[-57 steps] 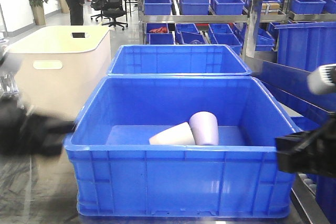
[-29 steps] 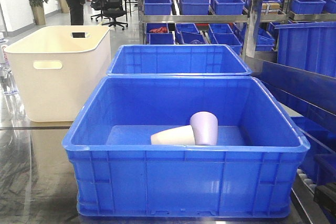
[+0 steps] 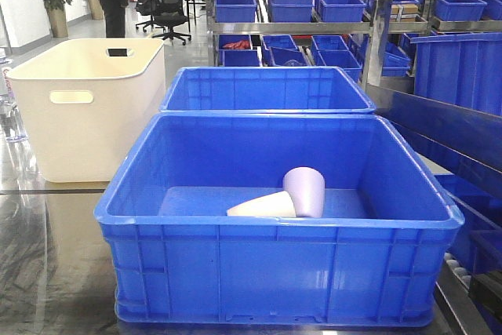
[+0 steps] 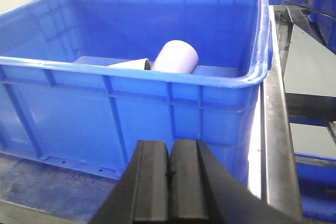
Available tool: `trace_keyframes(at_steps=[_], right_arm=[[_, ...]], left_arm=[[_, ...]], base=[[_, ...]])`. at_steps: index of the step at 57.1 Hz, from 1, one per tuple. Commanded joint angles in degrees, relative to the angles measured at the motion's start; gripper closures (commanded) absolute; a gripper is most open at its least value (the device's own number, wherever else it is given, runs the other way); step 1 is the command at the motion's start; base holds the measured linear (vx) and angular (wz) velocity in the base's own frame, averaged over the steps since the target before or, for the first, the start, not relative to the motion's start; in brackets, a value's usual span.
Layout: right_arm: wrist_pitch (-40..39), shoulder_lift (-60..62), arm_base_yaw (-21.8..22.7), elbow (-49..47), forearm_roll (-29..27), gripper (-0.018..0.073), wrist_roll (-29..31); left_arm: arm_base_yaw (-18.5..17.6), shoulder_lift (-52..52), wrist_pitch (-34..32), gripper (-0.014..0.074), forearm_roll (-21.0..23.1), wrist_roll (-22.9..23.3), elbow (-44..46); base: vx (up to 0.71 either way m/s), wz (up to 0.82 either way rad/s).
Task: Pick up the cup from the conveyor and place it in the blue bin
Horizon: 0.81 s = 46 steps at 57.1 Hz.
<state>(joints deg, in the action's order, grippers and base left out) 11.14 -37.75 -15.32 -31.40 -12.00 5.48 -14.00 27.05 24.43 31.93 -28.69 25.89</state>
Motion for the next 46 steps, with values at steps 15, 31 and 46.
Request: trace_keyframes(at_steps=[15, 31, 46], right_arm=[[-5.19, 0.17, 0.15, -1.76, -0.03, 0.0568, 0.03], [-5.19, 0.17, 0.15, -1.76, -0.03, 0.0568, 0.03], [-5.12, 0.17, 0.15, -1.76, -0.03, 0.0568, 0.03]], left_arm=[[-0.37, 0.52, -3.78, 0.0598, -3.74, 0.80, 1.75], [5.15, -11.80, -12.95, 0.0598, -17.23, 13.41, -8.96], [13.62, -28.26, -17.11, 0.0598, -22.42, 13.47, -26.25]], base=[[0.00, 0.00], [0.00, 0.00], [0.00, 0.00]])
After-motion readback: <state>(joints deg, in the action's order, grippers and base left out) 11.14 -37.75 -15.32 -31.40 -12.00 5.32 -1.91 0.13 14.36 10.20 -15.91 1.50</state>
